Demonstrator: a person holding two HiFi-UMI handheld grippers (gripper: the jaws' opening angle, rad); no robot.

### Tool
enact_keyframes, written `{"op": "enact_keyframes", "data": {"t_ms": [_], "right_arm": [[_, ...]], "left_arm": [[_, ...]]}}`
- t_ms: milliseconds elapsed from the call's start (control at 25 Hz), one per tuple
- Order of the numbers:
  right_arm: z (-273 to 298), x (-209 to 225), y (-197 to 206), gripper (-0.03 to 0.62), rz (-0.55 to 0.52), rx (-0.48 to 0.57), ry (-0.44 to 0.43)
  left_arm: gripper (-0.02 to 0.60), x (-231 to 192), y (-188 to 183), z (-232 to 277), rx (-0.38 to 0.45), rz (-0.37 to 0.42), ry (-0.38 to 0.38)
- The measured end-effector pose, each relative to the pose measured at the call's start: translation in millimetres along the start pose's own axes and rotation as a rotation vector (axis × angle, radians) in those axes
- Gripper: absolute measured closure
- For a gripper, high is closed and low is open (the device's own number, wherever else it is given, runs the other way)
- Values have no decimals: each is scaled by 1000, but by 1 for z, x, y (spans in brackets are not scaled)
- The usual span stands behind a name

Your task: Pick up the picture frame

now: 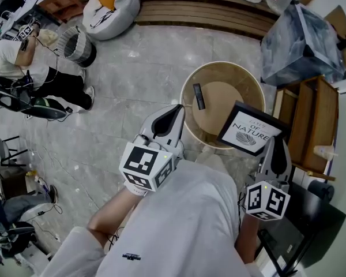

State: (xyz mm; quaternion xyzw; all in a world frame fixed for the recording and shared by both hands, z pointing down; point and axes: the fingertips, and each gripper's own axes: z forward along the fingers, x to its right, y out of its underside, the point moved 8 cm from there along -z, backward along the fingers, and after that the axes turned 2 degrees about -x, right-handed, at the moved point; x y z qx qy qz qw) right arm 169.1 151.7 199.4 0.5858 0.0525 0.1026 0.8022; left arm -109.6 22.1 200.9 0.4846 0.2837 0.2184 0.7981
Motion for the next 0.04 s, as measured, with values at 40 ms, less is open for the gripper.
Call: {"op": "enact_keyframes", "data": {"t_ms": [40], "right_arm": [[-1,-1,1,533,0,-1,1]], "left_arm": [[589,-1,1,-1,0,1,-1]]}}
